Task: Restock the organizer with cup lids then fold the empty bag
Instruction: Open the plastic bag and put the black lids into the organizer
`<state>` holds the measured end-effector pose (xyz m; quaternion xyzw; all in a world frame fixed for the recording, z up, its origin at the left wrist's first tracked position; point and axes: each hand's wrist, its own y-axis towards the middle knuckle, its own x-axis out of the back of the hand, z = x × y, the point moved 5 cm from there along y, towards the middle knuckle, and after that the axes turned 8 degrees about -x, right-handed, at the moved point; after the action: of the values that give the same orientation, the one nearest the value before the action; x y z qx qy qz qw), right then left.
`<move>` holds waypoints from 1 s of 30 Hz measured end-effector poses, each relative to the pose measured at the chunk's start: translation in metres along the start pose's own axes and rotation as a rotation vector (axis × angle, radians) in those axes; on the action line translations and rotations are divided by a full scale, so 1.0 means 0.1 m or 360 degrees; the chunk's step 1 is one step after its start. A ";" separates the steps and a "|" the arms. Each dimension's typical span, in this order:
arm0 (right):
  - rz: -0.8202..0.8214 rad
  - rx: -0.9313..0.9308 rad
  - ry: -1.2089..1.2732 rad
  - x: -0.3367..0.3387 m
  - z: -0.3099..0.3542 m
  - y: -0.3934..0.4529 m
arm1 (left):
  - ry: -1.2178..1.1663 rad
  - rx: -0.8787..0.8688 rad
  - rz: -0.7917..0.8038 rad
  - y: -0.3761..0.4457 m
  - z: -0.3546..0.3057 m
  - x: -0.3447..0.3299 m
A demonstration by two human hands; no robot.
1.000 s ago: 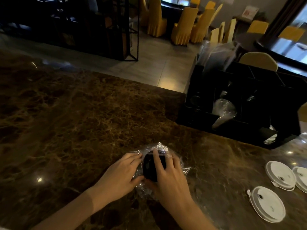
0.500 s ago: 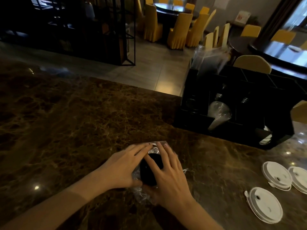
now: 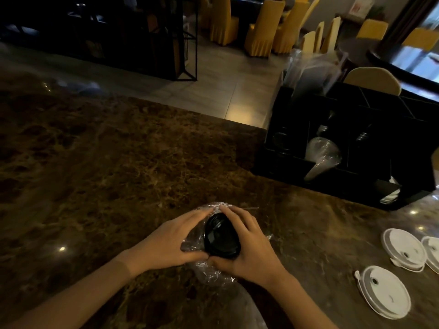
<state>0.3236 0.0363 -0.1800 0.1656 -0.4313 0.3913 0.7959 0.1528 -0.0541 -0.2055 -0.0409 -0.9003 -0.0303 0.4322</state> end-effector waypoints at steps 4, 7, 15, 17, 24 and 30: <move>-0.0093 0.0001 -0.0417 0.02 0.15 -0.08 | -0.0002 0.0049 0.0040 -0.02 -0.04 -0.03; -0.0261 0.0015 -0.0711 0.05 0.33 -0.13 | 0.0054 0.0071 -0.0020 -0.02 -0.13 -0.05; -0.0170 -0.0083 -0.0556 -0.07 0.33 -0.20 | 0.0137 0.0039 -0.0192 -0.14 -0.27 -0.04; -0.0134 -0.0077 -0.0466 -0.07 0.28 -0.19 | 0.0054 0.0056 -0.0225 -0.13 -0.28 -0.03; -0.0150 -0.0046 -0.0170 0.08 0.17 -0.18 | -0.0172 0.0039 -0.0330 -0.11 -0.38 0.03; -0.0117 -0.0073 0.0237 0.23 0.07 -0.21 | -0.0102 0.0003 -0.0468 -0.05 -0.53 0.10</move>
<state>0.3428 0.0297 -0.1552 0.1335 -0.3734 0.3629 0.8432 0.1869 -0.0634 -0.1646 0.0908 -0.9100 -0.0910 0.3943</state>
